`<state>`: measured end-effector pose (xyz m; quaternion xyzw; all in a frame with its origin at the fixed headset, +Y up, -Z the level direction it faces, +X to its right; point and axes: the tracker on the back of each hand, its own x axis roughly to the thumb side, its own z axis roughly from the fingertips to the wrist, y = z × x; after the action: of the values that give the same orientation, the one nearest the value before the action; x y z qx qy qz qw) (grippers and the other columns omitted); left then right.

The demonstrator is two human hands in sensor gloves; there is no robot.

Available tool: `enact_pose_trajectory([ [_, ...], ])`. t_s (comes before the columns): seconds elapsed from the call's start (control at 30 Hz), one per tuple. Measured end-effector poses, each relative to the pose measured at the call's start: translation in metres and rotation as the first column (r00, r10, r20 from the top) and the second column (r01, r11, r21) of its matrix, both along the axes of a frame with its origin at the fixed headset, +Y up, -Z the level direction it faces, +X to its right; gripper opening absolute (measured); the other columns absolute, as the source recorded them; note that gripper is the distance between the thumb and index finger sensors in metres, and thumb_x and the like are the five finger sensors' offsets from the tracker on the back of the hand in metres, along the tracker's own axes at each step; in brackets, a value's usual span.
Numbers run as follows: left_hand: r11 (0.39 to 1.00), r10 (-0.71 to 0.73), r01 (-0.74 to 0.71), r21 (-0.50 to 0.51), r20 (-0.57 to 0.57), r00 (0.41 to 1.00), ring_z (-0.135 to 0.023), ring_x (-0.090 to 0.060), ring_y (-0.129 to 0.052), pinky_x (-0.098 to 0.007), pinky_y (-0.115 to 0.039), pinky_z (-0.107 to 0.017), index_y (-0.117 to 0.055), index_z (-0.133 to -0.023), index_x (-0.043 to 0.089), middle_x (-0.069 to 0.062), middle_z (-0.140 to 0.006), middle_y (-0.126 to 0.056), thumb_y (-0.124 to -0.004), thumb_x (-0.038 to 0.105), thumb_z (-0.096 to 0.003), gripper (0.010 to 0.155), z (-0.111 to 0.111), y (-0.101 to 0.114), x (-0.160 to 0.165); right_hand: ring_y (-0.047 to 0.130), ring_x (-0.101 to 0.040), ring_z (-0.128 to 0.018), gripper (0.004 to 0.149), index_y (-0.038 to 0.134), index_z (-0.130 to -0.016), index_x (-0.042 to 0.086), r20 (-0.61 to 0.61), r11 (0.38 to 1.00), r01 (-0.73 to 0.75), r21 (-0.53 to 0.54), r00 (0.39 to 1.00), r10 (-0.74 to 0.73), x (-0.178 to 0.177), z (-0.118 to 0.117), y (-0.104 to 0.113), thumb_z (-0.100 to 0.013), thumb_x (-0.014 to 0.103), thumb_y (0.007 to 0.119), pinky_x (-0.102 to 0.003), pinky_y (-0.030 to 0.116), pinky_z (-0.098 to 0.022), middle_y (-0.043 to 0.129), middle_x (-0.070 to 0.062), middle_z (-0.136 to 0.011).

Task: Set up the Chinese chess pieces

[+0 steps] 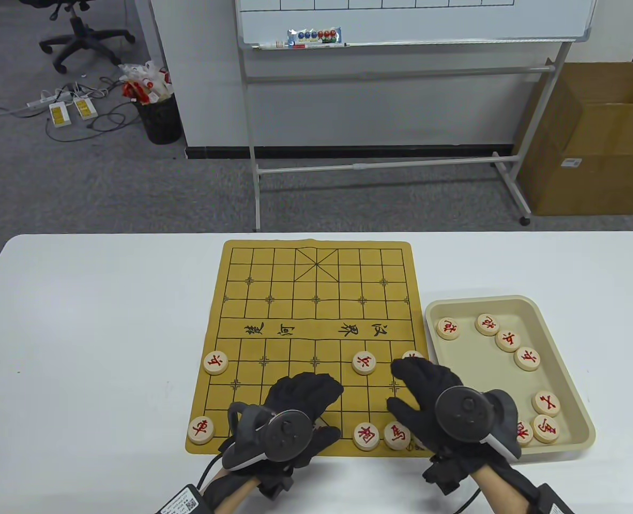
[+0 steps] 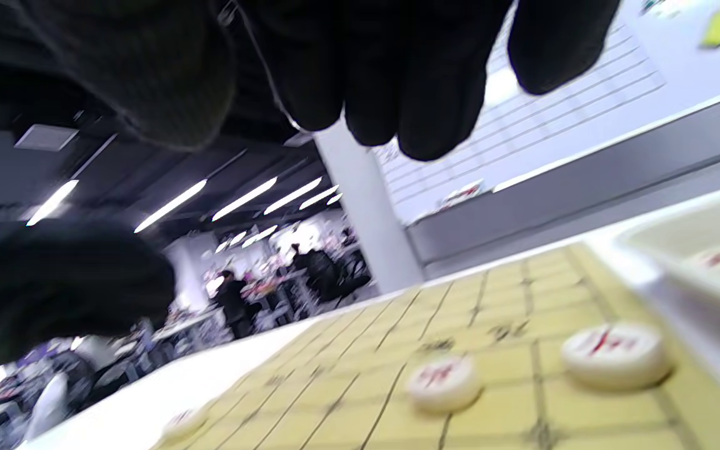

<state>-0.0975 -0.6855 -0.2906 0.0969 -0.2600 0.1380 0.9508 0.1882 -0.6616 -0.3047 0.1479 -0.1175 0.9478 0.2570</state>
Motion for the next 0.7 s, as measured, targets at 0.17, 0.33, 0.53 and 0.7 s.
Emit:
enact_pose_trajectory([
  [0.17,1.000,-0.002,0.002,0.012,-0.011,1.000,-0.105,-0.026,-0.071,-0.059,-0.061,-0.077,-0.058,-0.104,0.029,0.002,-0.111,-0.067,-0.076,0.058,-0.0346,0.077,0.000,0.001,-0.004,0.080,-0.040,-0.091,0.070,0.067,-0.105,0.012,0.187,1.000,-0.011,-0.027,0.982,0.016,0.054,-0.018,0.011,-0.046,0.046,0.082,-0.064,0.056,-0.073,0.071,-0.019,-0.106],
  [0.33,1.000,-0.001,0.001,0.022,-0.014,1.000,-0.105,-0.026,-0.071,-0.058,-0.061,-0.077,-0.058,-0.104,0.030,0.002,-0.111,-0.068,-0.076,0.058,-0.0347,0.077,0.000,0.001,-0.006,0.080,-0.040,-0.092,0.069,0.065,-0.107,0.014,0.347,0.987,-0.104,-0.125,0.927,0.141,0.104,-0.034,0.012,-0.047,0.045,0.082,-0.064,0.057,-0.074,0.070,-0.018,-0.108],
  [0.53,1.000,-0.020,0.020,0.021,-0.005,1.000,-0.105,-0.026,-0.071,-0.059,-0.060,-0.077,-0.058,-0.104,0.029,0.002,-0.111,-0.067,-0.076,0.058,-0.0346,0.077,0.001,-0.001,-0.004,0.080,-0.039,-0.094,0.068,0.065,-0.107,0.014,0.470,0.905,-0.212,-0.369,0.797,0.379,0.144,-0.055,-0.019,-0.047,0.043,0.082,-0.061,0.059,-0.073,0.070,-0.017,-0.109],
  [0.7,0.999,-0.026,0.026,0.021,-0.001,1.000,-0.105,-0.026,-0.071,-0.059,-0.061,-0.077,-0.058,-0.104,0.029,0.002,-0.111,-0.068,-0.076,0.058,-0.0347,0.077,0.002,-0.001,-0.003,0.079,-0.039,-0.096,0.070,0.063,-0.108,0.014,0.485,0.876,-0.210,-0.435,0.764,0.425,0.152,-0.068,-0.028,-0.048,0.042,0.083,-0.061,0.058,-0.074,0.068,-0.017,-0.111],
])
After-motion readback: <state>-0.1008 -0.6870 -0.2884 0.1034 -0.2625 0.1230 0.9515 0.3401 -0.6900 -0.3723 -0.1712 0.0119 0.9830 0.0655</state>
